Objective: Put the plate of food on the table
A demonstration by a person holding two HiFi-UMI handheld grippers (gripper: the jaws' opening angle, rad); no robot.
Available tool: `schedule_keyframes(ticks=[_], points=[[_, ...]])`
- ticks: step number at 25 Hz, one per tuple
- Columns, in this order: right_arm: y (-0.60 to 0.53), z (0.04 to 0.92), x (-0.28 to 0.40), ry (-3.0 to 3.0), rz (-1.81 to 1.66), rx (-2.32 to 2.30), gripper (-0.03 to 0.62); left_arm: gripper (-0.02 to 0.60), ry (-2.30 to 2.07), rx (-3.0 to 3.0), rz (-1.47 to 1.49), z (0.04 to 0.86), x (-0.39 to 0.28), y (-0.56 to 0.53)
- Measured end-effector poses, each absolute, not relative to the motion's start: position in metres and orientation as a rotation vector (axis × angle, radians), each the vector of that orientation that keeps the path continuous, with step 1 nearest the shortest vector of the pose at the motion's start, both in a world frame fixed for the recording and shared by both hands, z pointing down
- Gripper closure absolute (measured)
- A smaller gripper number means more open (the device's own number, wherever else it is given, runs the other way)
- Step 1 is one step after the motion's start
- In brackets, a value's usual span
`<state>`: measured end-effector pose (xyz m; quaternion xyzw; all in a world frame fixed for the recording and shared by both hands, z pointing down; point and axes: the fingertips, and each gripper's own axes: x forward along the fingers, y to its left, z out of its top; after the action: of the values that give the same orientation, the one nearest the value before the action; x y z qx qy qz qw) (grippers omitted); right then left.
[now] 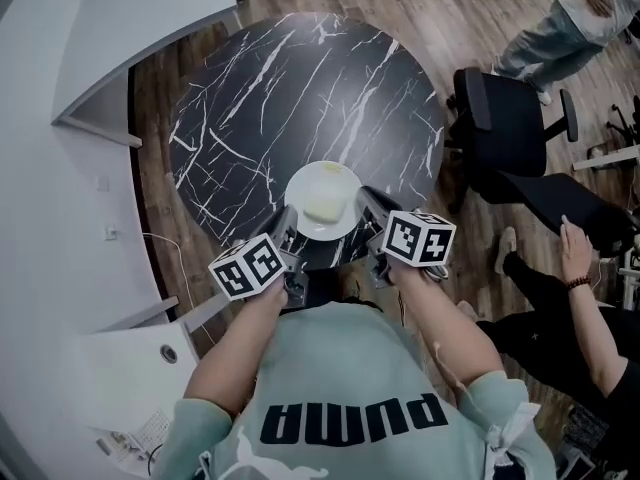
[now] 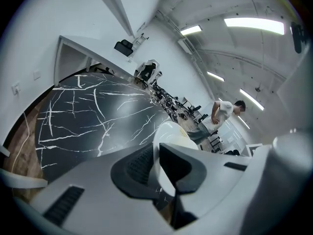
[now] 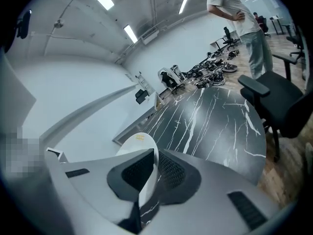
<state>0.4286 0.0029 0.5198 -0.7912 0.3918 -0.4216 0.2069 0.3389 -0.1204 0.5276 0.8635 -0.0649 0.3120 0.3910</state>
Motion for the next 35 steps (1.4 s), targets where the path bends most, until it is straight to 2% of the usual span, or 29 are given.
schedule_keyframes(ticks=[22,35], points=[[0.007,0.633,0.500,0.759,-1.370,-2.259,0.560,0.528,0.046,2.260,1.142,0.636,0.432,-0.125],[0.008,0.668,0.511,0.720,-1.459,-2.290,0.560,0.521,0.082,2.278,1.269,0.674,0.444,-0.123]])
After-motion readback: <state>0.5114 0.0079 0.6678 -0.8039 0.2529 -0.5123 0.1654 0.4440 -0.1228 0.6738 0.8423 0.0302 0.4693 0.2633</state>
